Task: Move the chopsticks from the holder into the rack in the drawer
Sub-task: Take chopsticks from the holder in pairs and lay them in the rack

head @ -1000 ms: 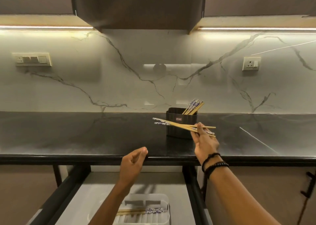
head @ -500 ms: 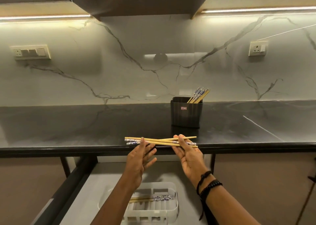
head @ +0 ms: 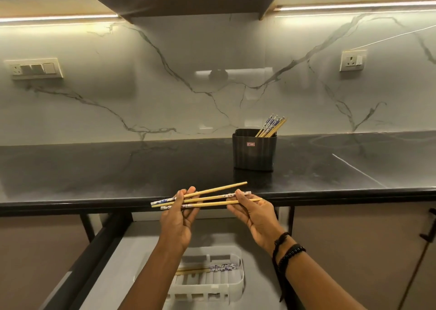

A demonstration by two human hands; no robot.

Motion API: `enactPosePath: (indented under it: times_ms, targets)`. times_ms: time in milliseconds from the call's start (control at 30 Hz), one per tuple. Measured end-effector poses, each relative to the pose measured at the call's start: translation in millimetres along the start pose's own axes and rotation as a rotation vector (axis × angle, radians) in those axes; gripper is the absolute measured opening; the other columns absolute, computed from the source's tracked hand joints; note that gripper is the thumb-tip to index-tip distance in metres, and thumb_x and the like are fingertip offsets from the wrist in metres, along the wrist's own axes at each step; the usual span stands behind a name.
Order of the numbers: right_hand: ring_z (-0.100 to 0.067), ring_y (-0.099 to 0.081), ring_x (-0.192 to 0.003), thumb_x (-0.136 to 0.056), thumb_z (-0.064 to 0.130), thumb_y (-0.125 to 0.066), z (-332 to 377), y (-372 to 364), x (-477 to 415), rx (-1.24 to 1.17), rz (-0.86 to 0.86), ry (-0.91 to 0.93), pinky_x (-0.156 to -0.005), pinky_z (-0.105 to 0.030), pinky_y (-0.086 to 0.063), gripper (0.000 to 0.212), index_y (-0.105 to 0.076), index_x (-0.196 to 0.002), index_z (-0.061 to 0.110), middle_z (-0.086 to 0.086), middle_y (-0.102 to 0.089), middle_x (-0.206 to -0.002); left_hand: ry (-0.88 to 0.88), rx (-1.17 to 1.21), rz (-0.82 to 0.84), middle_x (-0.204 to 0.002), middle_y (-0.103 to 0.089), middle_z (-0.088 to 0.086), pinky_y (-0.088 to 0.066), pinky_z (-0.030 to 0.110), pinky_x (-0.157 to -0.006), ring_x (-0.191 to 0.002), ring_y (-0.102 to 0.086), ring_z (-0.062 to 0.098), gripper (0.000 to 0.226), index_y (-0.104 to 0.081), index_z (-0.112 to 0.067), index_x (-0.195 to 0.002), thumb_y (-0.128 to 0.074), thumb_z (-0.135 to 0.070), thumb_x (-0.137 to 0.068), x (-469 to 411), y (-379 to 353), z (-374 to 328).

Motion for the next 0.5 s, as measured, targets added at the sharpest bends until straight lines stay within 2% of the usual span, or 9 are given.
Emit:
enactPosePath:
  times_ms: [200, 267, 333, 400, 500]
  targets:
    - [-0.024, -0.075, -0.084, -0.087, 0.013, -0.067, 10.1, 5.8, -1.6, 0.026, -0.019, 0.028, -0.066, -0.028, -0.061, 0.024, -0.065, -0.106, -0.002, -0.022, -0.074, -0.098, -0.072, 0.015, -0.004, -0.104, -0.074, 0.012, -0.061, 0.034, -0.065, -0.093, -0.073, 0.023, 0.020, -0.061, -0.008, -0.112, -0.052, -0.020, -0.098, -5.2, 4.8, -15.7]
    - [-0.024, -0.074, -0.082, -0.088, 0.014, -0.065, 19.7, 13.1, -1.8, 0.021, -0.049, 0.072, -0.067, -0.030, -0.062, 0.019, -0.066, -0.100, 0.000, -0.020, -0.074, -0.095, -0.151, 0.013, -0.038, -0.104, -0.074, 0.012, -0.061, 0.039, -0.072, -0.093, -0.072, 0.024, 0.016, -0.061, -0.010, -0.106, -0.051, -0.021, -0.099, -7.0, 10.5, -30.6]
    - [-0.023, -0.074, -0.080, -0.089, 0.016, -0.064, 32.2, 24.8, -1.9, 0.040, -0.097, 0.123, -0.069, -0.032, -0.062, 0.016, -0.066, -0.095, 0.001, -0.018, -0.074, -0.090, -0.281, -0.074, -0.114, -0.094, -0.073, 0.010, -0.058, 0.044, -0.083, -0.091, -0.072, 0.024, 0.015, -0.061, -0.013, -0.099, -0.051, -0.024, -0.099, -7.7, 20.8, -54.5]
    - [-0.023, -0.074, -0.078, -0.090, 0.018, -0.065, 40.8, 33.7, -2.3, 0.099, -0.127, 0.152, -0.068, -0.032, -0.062, 0.018, -0.066, -0.095, 0.001, -0.017, -0.074, -0.088, -0.399, -0.150, -0.158, -0.073, -0.066, 0.003, -0.057, 0.045, -0.086, -0.073, -0.069, 0.018, 0.018, -0.060, -0.017, -0.092, -0.048, -0.029, -0.100, -6.0, 25.4, -75.8]
    - [-0.024, -0.073, -0.079, -0.090, 0.020, -0.065, 42.3, 32.4, -4.0, 0.169, -0.114, 0.165, -0.067, -0.032, -0.062, 0.021, -0.066, -0.099, 0.001, -0.016, -0.073, -0.086, -0.479, -0.157, -0.123, -0.057, -0.048, -0.004, -0.060, 0.036, -0.068, -0.049, -0.054, 0.010, 0.022, -0.057, -0.021, -0.088, -0.045, -0.036, -0.101, -0.8, 17.9, -87.2]
Point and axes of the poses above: each hand's wrist, its own x-axis away from the middle knuckle, its own y-axis out of the back of the hand, z = x × y, the point moved 10 cm from there along -x, towards the middle knuckle
